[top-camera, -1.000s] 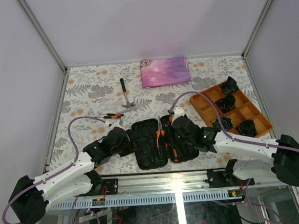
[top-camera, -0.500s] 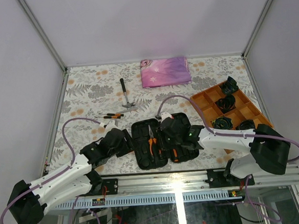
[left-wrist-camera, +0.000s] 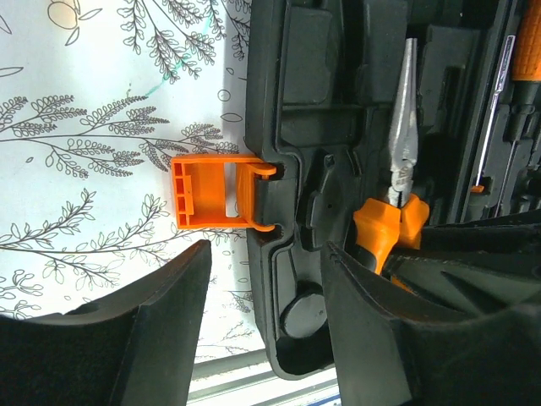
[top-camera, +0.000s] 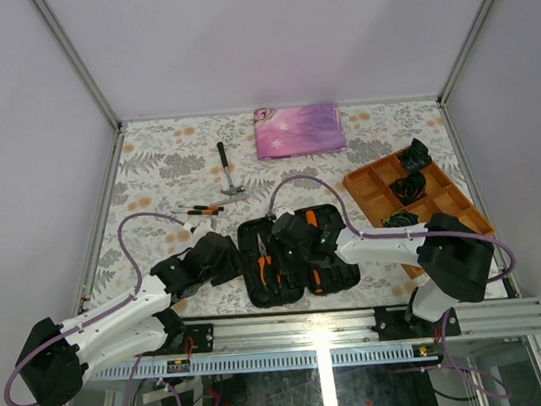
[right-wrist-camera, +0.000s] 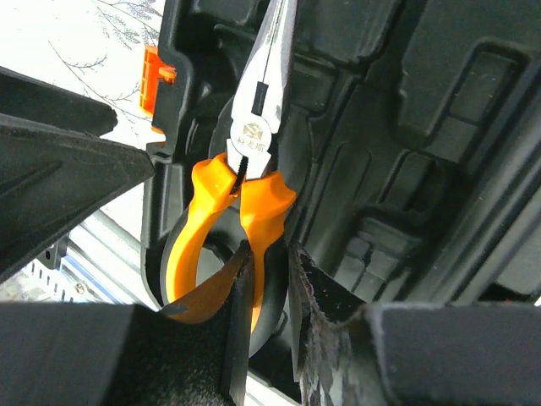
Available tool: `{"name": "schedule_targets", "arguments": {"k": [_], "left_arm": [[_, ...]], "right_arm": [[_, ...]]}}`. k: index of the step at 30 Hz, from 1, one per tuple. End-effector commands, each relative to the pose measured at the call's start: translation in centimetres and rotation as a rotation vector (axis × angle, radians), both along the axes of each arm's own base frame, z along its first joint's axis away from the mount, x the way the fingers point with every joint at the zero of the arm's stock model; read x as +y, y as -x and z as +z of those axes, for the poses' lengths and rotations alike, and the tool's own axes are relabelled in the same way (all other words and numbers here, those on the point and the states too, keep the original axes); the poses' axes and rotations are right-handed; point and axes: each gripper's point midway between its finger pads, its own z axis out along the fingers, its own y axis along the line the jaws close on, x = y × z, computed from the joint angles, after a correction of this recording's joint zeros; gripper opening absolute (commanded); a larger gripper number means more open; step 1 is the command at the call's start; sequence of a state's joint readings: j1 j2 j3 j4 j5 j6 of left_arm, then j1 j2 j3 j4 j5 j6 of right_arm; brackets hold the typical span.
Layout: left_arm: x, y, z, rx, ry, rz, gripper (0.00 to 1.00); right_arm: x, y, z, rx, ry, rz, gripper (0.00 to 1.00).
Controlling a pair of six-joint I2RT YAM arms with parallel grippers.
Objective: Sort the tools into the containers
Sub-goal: Place the pliers in the storage box.
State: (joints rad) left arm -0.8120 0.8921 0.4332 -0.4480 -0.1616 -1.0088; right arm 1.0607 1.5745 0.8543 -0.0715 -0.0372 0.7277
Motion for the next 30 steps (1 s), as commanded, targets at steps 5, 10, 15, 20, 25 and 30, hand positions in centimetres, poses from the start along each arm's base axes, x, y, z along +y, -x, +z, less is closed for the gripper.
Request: {"name": "schedule_targets", "arguments": {"k": [5,10,15,20,25,30], "left_arm": [[-0.6,-1.3,1.7,-0.07,0.026,0.004,0.51],[-0.5,-1.3,1.8,-0.073,0.01,-0.004,0.49],[-0.4,-1.4,2.1,-0.093,0.008,-0.018,0.48],[-0.4,-1.5,2.3,-0.105,-0.005,-0.033,0.48],[-0.4,-1.5,2.2,-0.104,-0.018,-0.05,0.48],[-0.5,-1.6,2.3,-0.105,-0.024,-0.056,0.5]], "right_arm": [[3.7,-0.2,2.1,0.012,-0.066,0.04,0.0],[3.8,-0.1,0.8,0.038,-0.017,0.043,0.0],[3.6,0.0,-0.1,0.058,0.027,0.027,0.0],[3.2,-0.2,-0.4,0.056,0.058,-0.001,0.0],[3.3,-0.3,-0.6,0.064,0.082,-0.001,0.0],[2.9,-0.5,-0.8,0.053,0.114,-0.018,0.0]]}}
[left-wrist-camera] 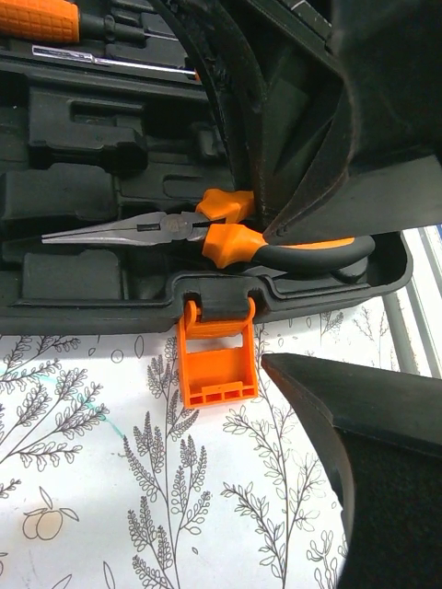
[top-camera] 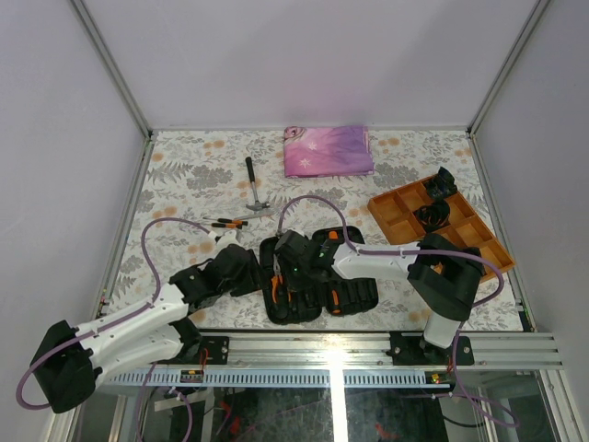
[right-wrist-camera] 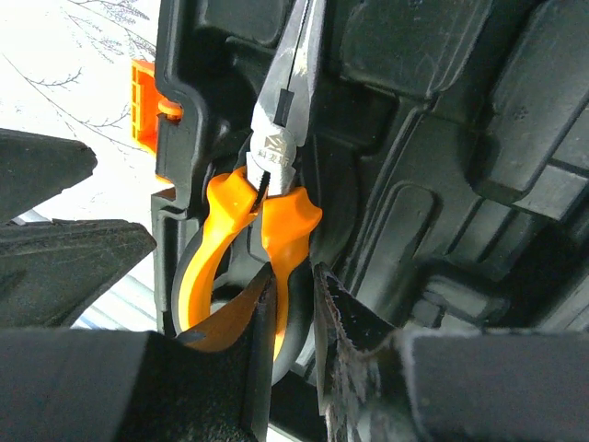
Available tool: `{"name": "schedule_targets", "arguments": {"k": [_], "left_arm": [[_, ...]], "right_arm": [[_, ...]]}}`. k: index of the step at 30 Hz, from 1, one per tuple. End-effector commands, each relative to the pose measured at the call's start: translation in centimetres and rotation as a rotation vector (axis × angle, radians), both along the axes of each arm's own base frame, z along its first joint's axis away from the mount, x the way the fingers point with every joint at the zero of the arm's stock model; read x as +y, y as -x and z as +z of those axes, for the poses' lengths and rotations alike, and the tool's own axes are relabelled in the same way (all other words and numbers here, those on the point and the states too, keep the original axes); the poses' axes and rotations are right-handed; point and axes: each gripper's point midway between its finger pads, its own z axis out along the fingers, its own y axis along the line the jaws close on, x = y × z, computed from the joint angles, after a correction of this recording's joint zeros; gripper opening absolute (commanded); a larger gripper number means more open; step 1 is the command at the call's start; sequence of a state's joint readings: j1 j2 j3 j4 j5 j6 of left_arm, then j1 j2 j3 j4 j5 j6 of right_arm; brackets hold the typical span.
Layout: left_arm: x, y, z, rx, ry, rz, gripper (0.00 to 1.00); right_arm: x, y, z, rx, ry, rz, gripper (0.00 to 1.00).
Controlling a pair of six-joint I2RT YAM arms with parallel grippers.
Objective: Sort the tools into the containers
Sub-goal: Place the pliers in the storage box.
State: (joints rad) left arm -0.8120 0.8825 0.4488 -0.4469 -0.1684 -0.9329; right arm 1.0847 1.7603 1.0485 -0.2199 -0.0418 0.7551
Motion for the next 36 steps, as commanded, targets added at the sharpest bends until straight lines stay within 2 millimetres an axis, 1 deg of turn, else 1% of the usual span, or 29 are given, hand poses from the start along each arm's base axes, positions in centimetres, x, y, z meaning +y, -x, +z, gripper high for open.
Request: {"name": "schedule_targets", "arguments": {"k": [1,8,12,15,20,25,30,36], "left_arm": [[-0.5,-1.3,1.6,-0.057,0.002,-0.004,0.5],[-0.7,-1.3,1.5,-0.048,-0.007,-0.012,0.54],[-0.6,-1.2,1.5,-0.042,0.007,0.007,0.6],[-0.4,-1.2,1.4,-0.041,0.012,0.024,0.62],[-0.2,-1.1,1.4,-0.038,0.012,0.036,0.63],[-0.3,-1.2,1.4,-0.04,0.009,0.033,0.64],[-0.3,-1.2,1.1,-0.032,0.0,0.03,0.64],[-0.8,-1.2,0.9,-0.027,0.009,0.017,0.64]], "right_arm": [[0.7,-0.6,1.1,-0.034,0.003,-0.02,0.0],[0.9,-0.8,1.3,-0.05,-0.004,-0.019,0.1],[1.3,-0.9,1.6,-0.059,-0.017,-0.005,0.16],[1.5,-1.0,1.7,-0.06,-0.022,0.001,0.2],[1.9,-1.1,2.0,-0.068,-0.044,0.006,0.28],[2.2,-1.2,2.7,-0.086,-0.083,0.007,0.35],[2.2,-1.3,3.6,-0.105,-0.109,0.004,0.39],[1.6,-1.6,4.0,-0.126,-0.099,-0.013,0.42]]}}
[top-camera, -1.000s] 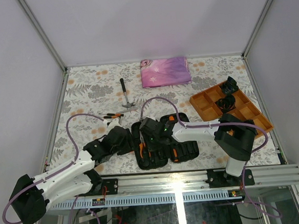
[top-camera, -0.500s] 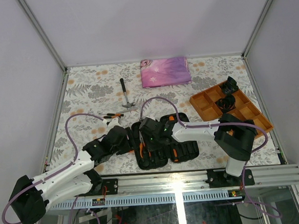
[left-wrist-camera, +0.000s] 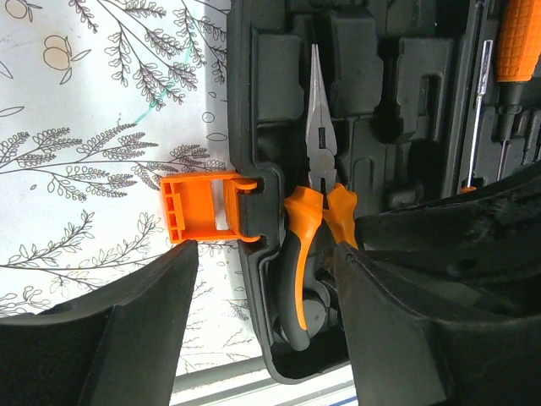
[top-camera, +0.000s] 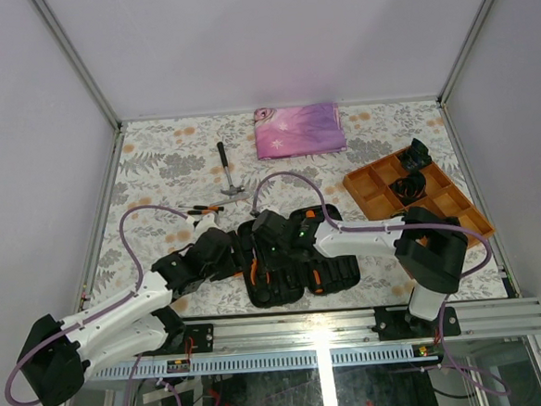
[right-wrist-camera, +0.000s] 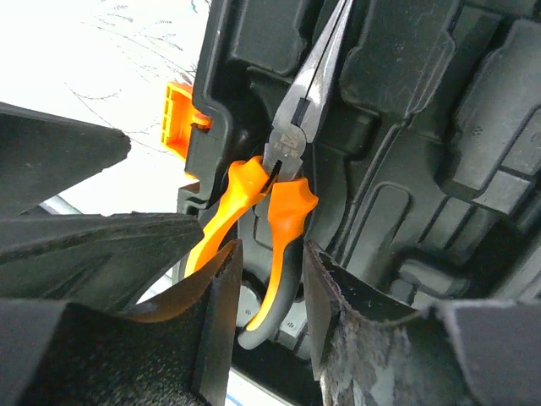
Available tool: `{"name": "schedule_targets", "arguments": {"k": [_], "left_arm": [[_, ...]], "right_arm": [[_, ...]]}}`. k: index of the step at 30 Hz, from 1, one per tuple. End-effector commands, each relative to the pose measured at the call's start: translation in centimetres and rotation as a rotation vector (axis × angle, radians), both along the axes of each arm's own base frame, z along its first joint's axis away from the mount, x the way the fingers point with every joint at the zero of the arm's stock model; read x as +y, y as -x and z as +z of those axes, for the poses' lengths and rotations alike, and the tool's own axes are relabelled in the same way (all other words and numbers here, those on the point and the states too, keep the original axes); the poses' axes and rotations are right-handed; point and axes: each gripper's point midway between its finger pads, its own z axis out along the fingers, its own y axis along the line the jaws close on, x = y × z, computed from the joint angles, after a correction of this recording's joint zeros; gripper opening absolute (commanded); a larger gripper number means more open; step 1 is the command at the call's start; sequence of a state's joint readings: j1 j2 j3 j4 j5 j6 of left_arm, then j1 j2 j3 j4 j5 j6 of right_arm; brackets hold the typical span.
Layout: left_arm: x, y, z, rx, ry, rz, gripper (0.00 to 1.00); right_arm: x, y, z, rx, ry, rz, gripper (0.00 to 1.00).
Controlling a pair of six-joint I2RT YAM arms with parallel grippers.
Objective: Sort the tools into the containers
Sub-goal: Place the pliers in the storage box.
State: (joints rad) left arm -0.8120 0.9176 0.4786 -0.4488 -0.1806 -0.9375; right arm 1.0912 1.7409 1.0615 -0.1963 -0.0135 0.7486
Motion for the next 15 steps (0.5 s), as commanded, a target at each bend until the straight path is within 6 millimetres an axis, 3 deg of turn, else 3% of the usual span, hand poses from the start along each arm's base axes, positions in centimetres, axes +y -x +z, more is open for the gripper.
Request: {"name": "schedule_targets", "arguments": {"k": [1,15], "left_arm": [[-0.6,-0.7,0.6,-0.028,0.021,0.005,0.64],[-0.5,-0.5,0.3,-0.022,0.022,-0.001,0.62]], "right_arm": [[0.6,-0.9,2.6,-0.079,-0.059,-0.013,0.42],[0.6,-0.6,1.0,-0.053,-0.007,0.018,0.4]]}}
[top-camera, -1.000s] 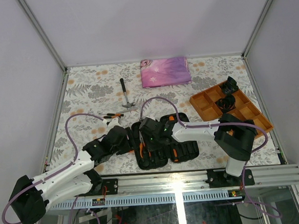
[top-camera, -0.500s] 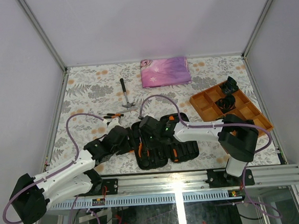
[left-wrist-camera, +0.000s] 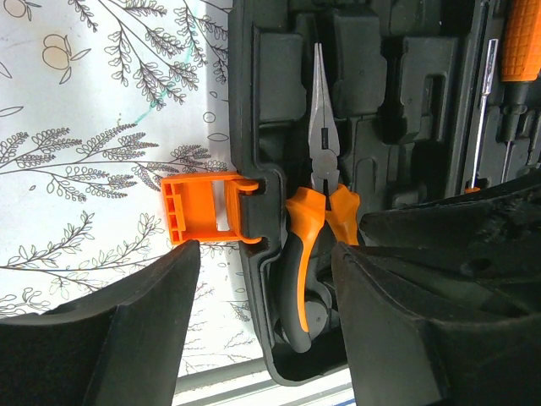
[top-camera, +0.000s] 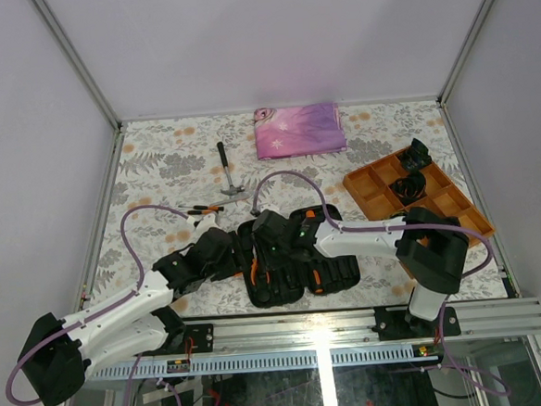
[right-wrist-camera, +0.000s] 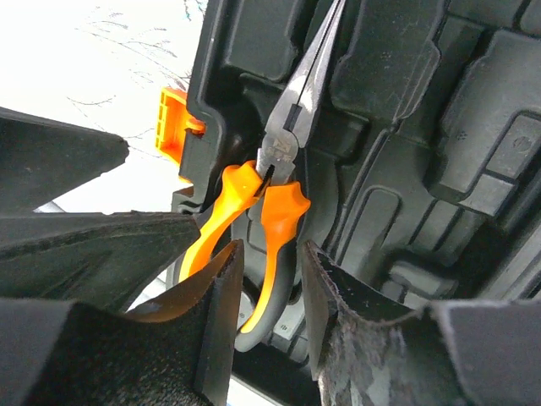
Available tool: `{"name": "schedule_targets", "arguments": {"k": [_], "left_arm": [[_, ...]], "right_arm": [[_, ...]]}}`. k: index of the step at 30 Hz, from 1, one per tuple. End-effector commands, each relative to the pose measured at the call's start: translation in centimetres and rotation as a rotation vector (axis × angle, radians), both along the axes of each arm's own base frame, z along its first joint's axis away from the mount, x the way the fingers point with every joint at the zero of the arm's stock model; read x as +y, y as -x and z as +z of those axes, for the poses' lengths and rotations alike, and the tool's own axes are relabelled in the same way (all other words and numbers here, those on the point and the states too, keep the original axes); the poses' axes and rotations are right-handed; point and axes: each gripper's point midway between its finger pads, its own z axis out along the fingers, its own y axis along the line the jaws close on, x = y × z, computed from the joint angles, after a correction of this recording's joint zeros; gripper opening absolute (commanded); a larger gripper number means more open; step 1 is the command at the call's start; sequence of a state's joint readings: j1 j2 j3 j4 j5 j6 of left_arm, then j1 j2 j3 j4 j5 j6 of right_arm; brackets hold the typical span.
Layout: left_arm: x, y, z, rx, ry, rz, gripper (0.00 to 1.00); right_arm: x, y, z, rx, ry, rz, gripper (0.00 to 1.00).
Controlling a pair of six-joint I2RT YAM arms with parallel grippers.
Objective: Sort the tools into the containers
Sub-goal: Place the pliers in the storage box.
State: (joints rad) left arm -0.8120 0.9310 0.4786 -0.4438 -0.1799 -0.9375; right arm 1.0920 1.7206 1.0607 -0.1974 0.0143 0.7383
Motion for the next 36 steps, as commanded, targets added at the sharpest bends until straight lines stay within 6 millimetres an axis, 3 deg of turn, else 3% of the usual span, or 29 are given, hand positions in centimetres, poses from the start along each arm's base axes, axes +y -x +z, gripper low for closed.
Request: {"name": "schedule_targets", "arguments": {"k": [1,22,30,36], "left_arm": [[-0.5,-0.4,0.5,-0.026,0.028,0.0,0.62],[-0.5,-0.5,0.4,-0.029,0.023,-0.008,0.59],[-0.6,-0.4,0.1,-0.02,0.023,-0.012,0.58],[-0.6,-0.4,0.0,-0.02,0.022,-0.014,0.57]], "right_arm": [[0.8,-0.2,0.2,-0.019,0.002,0.028,0.39],[-0.1,-2.1,0.0,-0.111,0.08,0.006,0.23],[-0.2,-2.9,0.1,-0.158,0.113,0.032,0.24],[0.2,-2.8,0.3,-0.162,0.095,0.051,0.33]]}}
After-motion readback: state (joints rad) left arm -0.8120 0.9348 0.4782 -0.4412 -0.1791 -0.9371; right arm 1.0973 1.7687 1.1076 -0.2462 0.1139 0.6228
